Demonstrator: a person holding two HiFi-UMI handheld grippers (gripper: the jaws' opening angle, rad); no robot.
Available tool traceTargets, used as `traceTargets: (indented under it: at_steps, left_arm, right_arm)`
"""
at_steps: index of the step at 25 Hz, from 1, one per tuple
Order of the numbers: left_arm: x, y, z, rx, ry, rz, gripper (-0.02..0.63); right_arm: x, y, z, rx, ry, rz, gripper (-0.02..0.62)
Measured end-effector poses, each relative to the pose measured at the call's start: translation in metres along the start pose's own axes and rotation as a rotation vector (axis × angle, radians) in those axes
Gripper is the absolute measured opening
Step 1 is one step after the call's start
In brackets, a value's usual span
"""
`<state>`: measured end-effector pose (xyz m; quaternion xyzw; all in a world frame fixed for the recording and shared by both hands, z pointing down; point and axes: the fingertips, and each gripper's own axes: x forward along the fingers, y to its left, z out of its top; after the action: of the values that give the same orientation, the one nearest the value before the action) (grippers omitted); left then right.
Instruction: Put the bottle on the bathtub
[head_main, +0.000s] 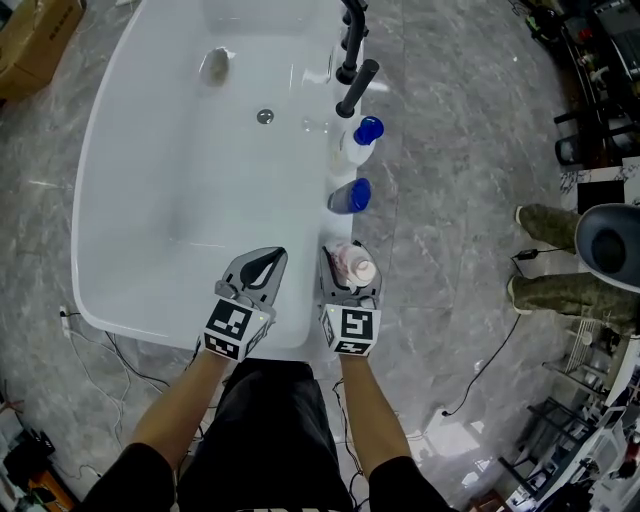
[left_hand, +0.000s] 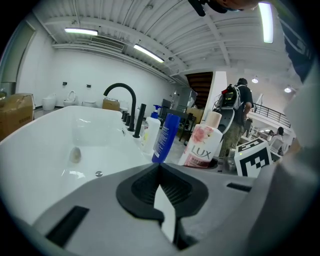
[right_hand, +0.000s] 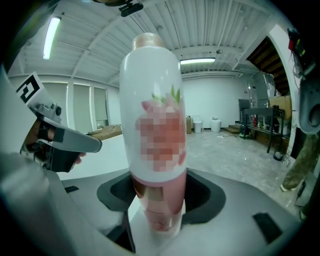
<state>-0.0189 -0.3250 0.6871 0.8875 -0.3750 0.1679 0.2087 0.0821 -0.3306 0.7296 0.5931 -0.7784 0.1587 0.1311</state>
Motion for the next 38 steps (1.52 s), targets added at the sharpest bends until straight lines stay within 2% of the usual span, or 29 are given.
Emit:
traceTargets:
  at_steps: [9, 17, 32, 38]
  left_arm:
    - [-0.023, -0.012, 0.013, -0.018, -0.005, 0.026, 0.008]
    - [-0.06, -0.035, 0.033, -0.033, -0.02, 0.05, 0.008]
    - [-0.155, -0.111, 0.092, -0.023, -0.068, 0.014, 0.008]
    - [-0.195, -0.137, 0.111, 0.003, -0.1, 0.012, 0.008]
  right_arm:
    - [-0.019, 0.001, 0.0, 0.031, 0.071, 0.026, 0.261]
    - [-0.07, 0.005, 0.019, 0.05, 0.093, 0.034, 0.262]
    - [-0.219, 0.019, 0.108, 0.055, 0.011, 0.104, 0.261]
    - [-0.262, 0.027, 0.135, 0.095, -0.043, 0.128, 0.259]
